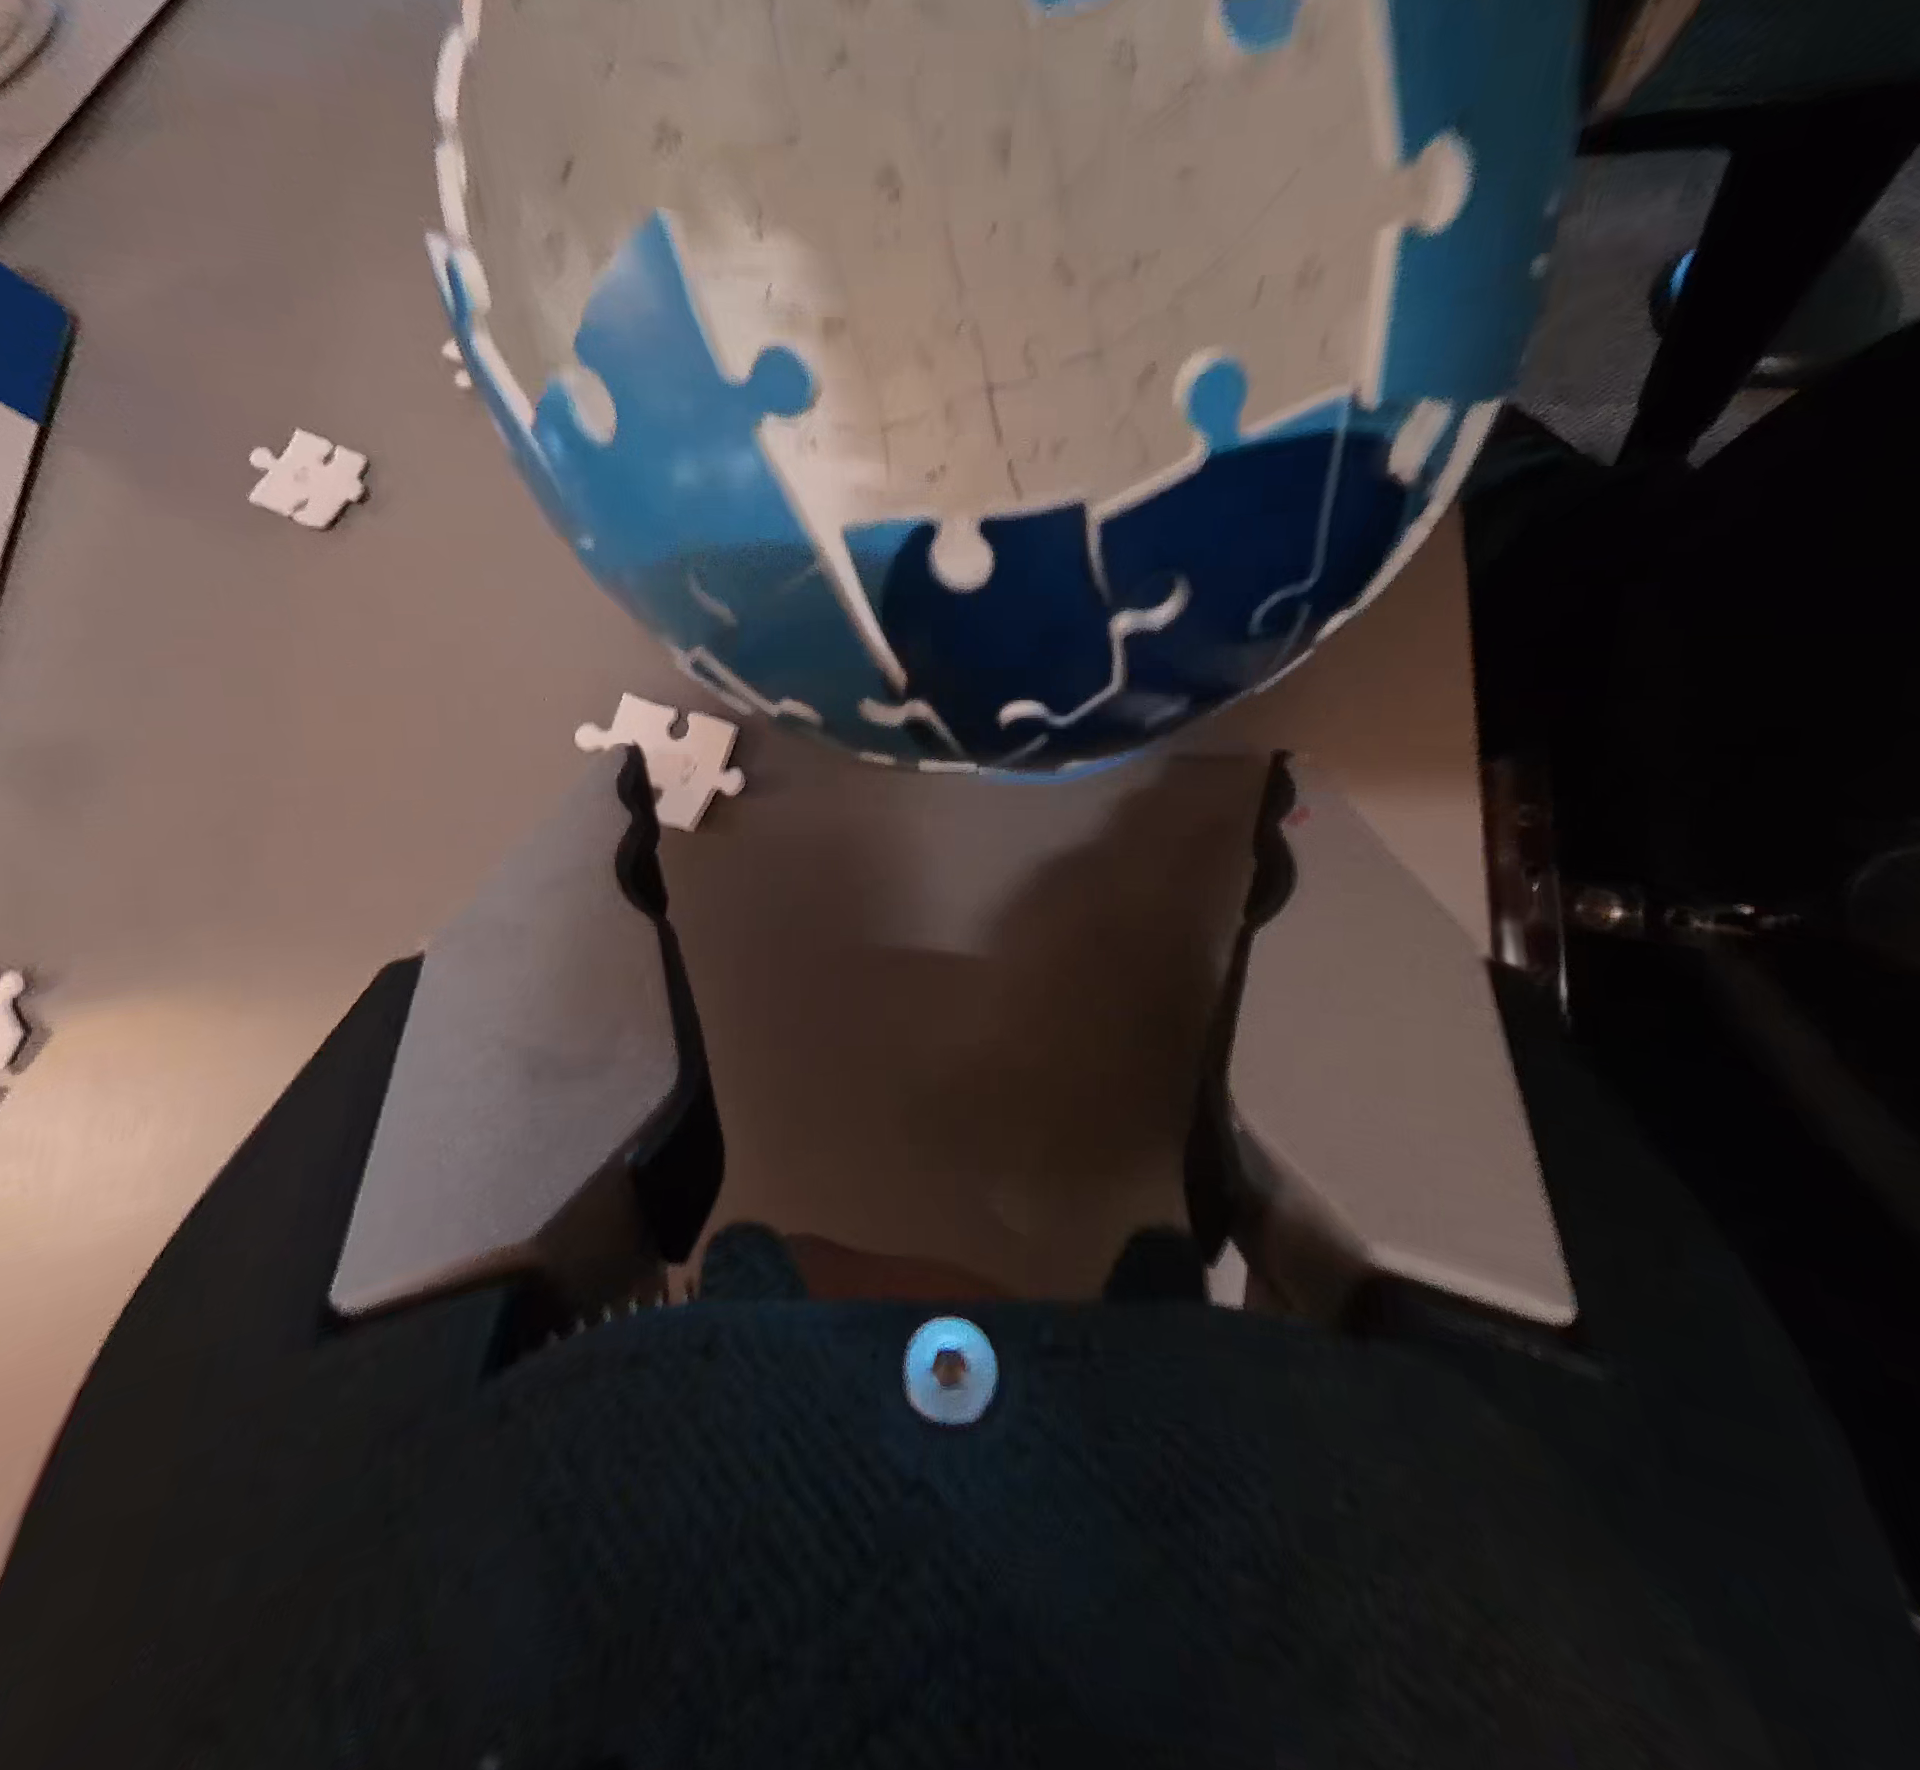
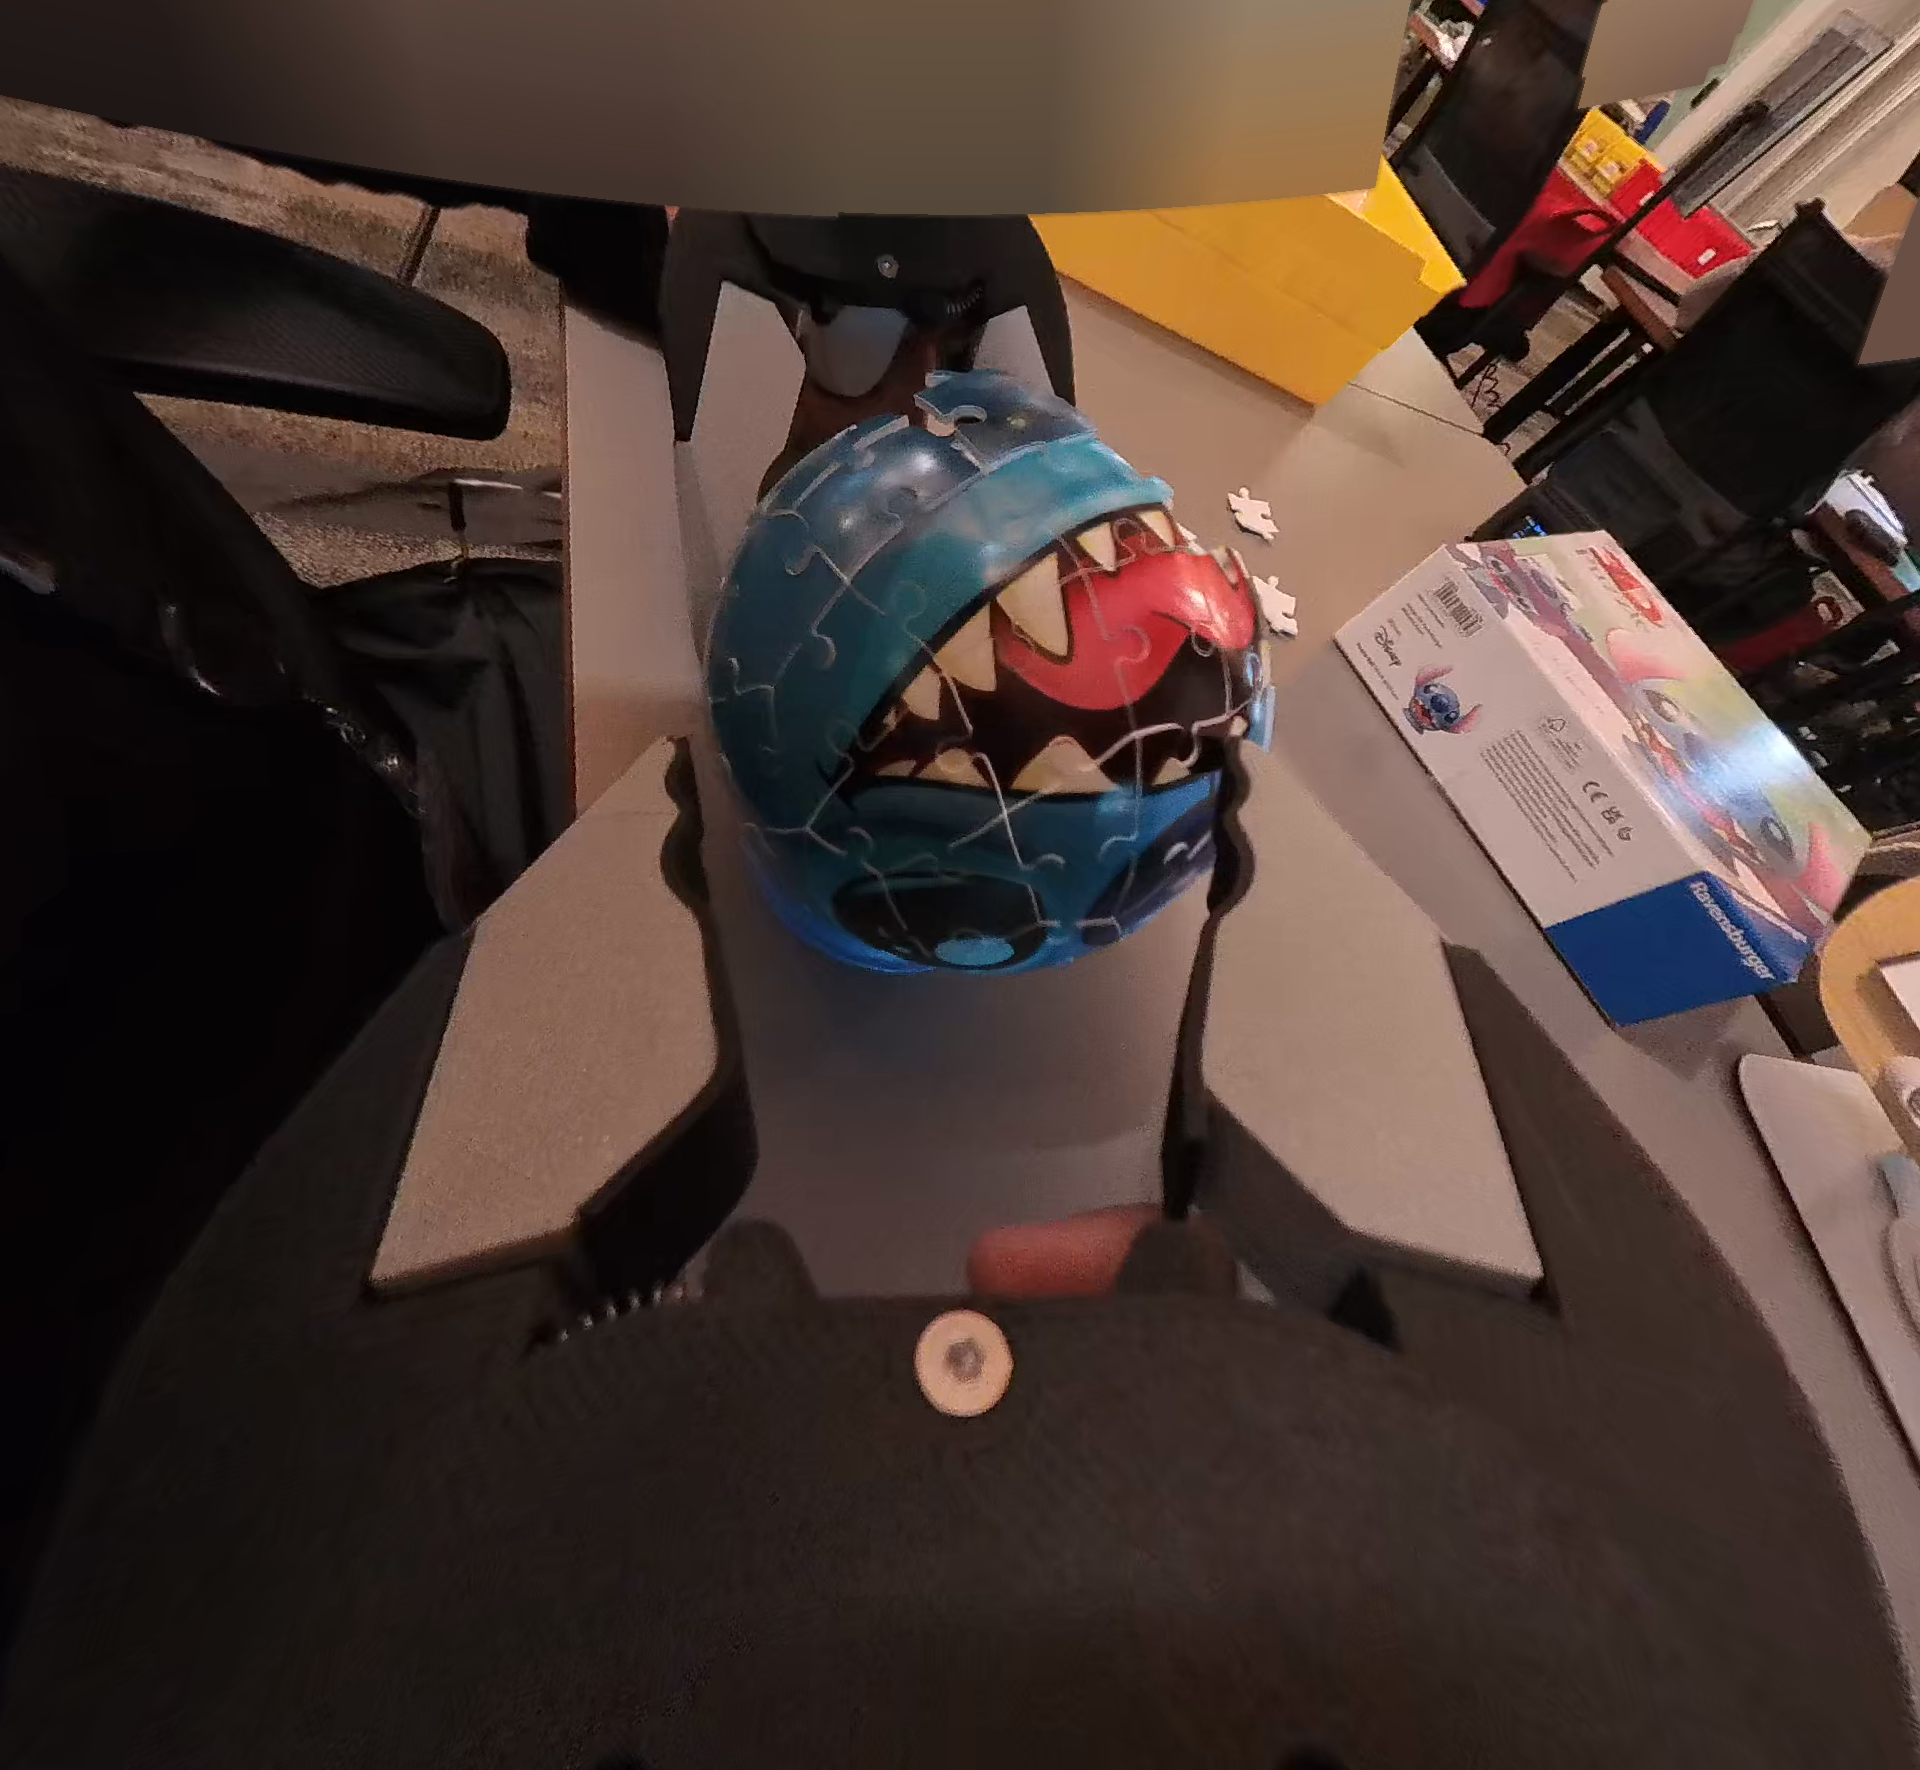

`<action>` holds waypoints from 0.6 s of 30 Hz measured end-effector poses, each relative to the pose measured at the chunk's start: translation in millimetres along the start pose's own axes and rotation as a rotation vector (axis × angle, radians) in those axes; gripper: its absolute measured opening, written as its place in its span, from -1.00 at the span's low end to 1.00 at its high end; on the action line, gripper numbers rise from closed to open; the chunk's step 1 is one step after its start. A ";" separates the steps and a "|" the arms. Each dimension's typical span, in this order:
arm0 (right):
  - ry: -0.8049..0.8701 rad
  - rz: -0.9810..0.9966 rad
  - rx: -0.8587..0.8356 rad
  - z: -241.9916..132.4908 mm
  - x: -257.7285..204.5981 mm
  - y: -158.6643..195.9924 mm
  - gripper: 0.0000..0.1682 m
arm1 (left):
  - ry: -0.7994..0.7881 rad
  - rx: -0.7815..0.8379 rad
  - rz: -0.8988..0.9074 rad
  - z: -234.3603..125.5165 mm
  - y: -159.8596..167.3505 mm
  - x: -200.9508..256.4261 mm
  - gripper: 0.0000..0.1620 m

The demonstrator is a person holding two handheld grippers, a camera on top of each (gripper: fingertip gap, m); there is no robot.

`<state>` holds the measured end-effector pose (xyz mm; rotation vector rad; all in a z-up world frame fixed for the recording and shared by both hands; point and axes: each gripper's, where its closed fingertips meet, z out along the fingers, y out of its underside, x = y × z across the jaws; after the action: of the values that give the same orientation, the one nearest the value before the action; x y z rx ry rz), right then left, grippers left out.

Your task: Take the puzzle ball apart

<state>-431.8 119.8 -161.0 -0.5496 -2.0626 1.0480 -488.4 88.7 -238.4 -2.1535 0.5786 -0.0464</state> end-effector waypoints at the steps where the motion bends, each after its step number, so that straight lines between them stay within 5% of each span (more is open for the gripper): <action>1: -0.002 0.000 -0.003 1.2 0.6 0.6 0.15 | 0.010 0.018 -0.006 0.3 -4.0 1.4 0.38; 18: -0.200 0.299 0.070 15.7 14.1 27.0 0.16 | 0.073 0.163 -0.124 -10.2 -23.1 0.5 0.29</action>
<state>-451.8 136.6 -183.2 -0.7610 -2.1494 1.3918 -481.4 92.5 -214.4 -2.0324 0.4656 -0.2329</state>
